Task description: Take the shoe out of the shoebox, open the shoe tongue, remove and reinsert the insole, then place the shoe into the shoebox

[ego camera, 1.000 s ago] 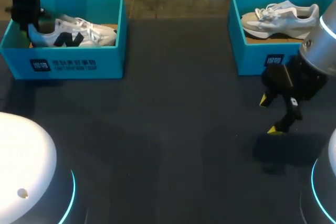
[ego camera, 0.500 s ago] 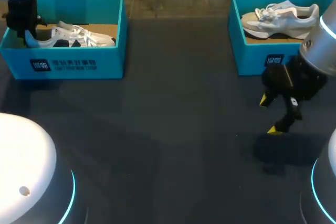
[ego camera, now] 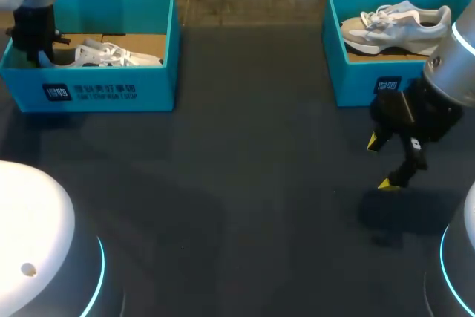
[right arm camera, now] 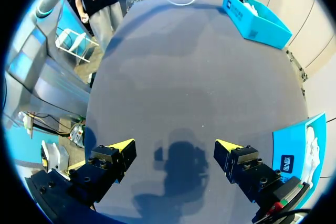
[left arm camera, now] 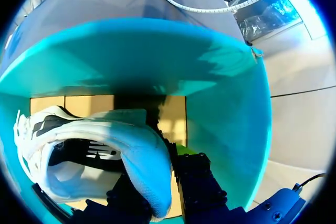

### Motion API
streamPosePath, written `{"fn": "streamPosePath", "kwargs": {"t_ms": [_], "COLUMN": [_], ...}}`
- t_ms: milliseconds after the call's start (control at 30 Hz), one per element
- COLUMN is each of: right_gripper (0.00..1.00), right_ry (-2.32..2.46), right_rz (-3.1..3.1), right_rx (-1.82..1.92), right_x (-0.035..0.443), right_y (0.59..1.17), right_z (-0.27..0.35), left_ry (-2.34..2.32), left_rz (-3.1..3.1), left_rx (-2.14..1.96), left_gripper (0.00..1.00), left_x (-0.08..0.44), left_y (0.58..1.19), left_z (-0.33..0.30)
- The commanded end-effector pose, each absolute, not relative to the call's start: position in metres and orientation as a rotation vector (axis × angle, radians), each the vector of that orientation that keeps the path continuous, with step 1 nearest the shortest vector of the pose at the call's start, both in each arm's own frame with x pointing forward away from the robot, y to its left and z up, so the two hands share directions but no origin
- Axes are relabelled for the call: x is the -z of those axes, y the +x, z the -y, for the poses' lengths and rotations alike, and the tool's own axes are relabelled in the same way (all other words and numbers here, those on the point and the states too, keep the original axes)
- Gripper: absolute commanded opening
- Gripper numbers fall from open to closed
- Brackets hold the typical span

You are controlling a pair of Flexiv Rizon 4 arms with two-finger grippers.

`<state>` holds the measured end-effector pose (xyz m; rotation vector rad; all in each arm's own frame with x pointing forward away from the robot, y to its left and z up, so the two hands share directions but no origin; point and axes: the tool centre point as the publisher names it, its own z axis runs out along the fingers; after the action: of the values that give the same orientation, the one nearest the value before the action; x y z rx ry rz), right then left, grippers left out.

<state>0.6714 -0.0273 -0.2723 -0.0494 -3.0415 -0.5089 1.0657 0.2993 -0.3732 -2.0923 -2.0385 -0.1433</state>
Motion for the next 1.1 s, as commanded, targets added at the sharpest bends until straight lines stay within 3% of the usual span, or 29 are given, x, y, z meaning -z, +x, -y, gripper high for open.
{"fn": "streamPosePath", "kwargs": {"t_ms": [33, 100, 167, 200, 367, 433, 533, 1100], "right_gripper": [1.00, 1.00, 1.00, 1.00, 1.00, 1.00, 1.00, 1.00], "right_ry": [-0.049, -0.049, -0.049, -0.049, -0.049, -0.049, -0.049, -0.049], "right_rz": [3.042, 3.042, 3.042, 3.042, 3.042, 3.042, 3.042, 3.042], "right_rx": [0.507, 0.507, 0.507, 0.507, 0.507, 0.507, 0.507, 0.507], "right_x": [0.273, 0.273, 0.273, 0.273, 0.273, 0.273, 0.273, 0.273], "right_y": [0.671, 0.671, 0.671, 0.671, 0.671, 0.671, 0.671, 0.671], "right_z": [0.027, 0.027, 0.027, 0.027, 0.027, 0.027, 0.027, 0.027], "left_ry": [-2.105, -2.113, -2.117, -2.133, -2.147, -2.159, -2.179, -2.223], "left_rz": [2.042, 2.038, 2.033, 2.027, 2.032, 2.036, 2.045, 2.103], "left_rx": [0.116, 0.099, 0.093, 0.084, 0.055, 0.041, 0.026, 0.021], "left_gripper": [0.00, 0.15, 0.24, 0.39, 0.57, 0.84, 1.00, 1.00], "left_x": [0.377, 0.379, 0.379, 0.379, 0.376, 0.371, 0.360, 0.286], "left_y": [1.069, 1.070, 1.070, 1.070, 1.070, 1.069, 1.068, 1.043], "left_z": [-0.301, -0.301, -0.301, -0.301, -0.300, -0.299, -0.297, -0.282]}}
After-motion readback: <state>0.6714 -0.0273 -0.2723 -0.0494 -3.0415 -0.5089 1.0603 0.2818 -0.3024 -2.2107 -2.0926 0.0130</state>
